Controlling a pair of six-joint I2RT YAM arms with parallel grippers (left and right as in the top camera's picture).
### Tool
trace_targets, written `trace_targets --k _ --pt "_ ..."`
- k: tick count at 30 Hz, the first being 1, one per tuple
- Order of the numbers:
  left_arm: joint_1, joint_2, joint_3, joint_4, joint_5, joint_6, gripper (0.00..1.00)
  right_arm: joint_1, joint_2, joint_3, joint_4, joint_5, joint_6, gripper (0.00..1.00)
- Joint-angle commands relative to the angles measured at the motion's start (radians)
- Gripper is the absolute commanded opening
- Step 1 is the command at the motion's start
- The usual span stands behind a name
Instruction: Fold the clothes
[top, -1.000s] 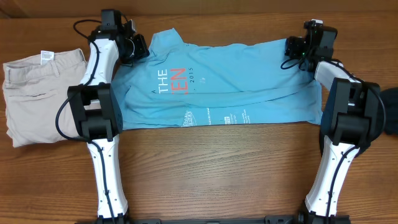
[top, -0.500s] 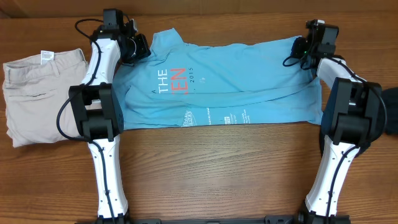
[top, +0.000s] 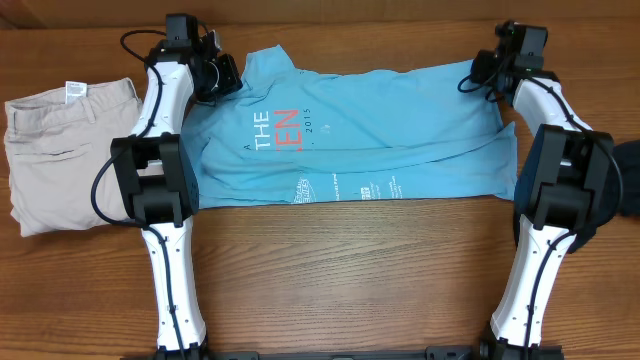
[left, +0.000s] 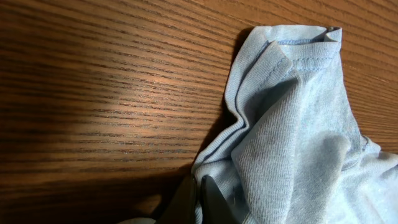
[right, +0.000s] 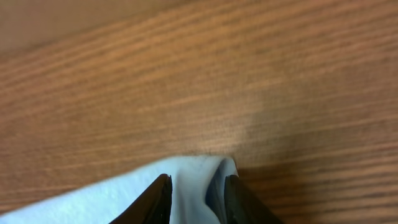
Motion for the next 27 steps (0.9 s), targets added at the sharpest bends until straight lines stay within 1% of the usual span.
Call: trace_targets --k 1,7,10,18,22,25,27 --pt "-0.006 -0.004 0.029 -0.002 0.003 0.002 0.04 -0.003 0.008 0.038 0.003 0.01 0.004 0.32" --pt "-0.006 -0.004 0.029 0.0 0.003 0.002 0.04 -0.003 0.014 0.037 0.025 0.021 0.004 0.33" --pt "-0.006 -0.004 0.029 0.0 0.002 0.002 0.04 -0.003 0.044 0.037 0.032 0.02 0.005 0.36" --pt "-0.007 -0.004 0.029 -0.001 0.003 0.001 0.04 0.006 0.077 0.038 0.048 0.016 0.004 0.35" --pt "-0.007 -0.004 0.029 -0.005 0.003 0.002 0.04 0.006 0.077 0.044 0.056 0.018 0.017 0.22" --pt "-0.006 -0.004 0.029 -0.012 0.003 0.002 0.04 -0.001 0.072 0.064 0.041 0.033 0.061 0.12" --pt "-0.006 -0.004 0.029 -0.016 0.004 0.001 0.04 -0.007 0.067 0.082 0.014 0.035 0.064 0.1"
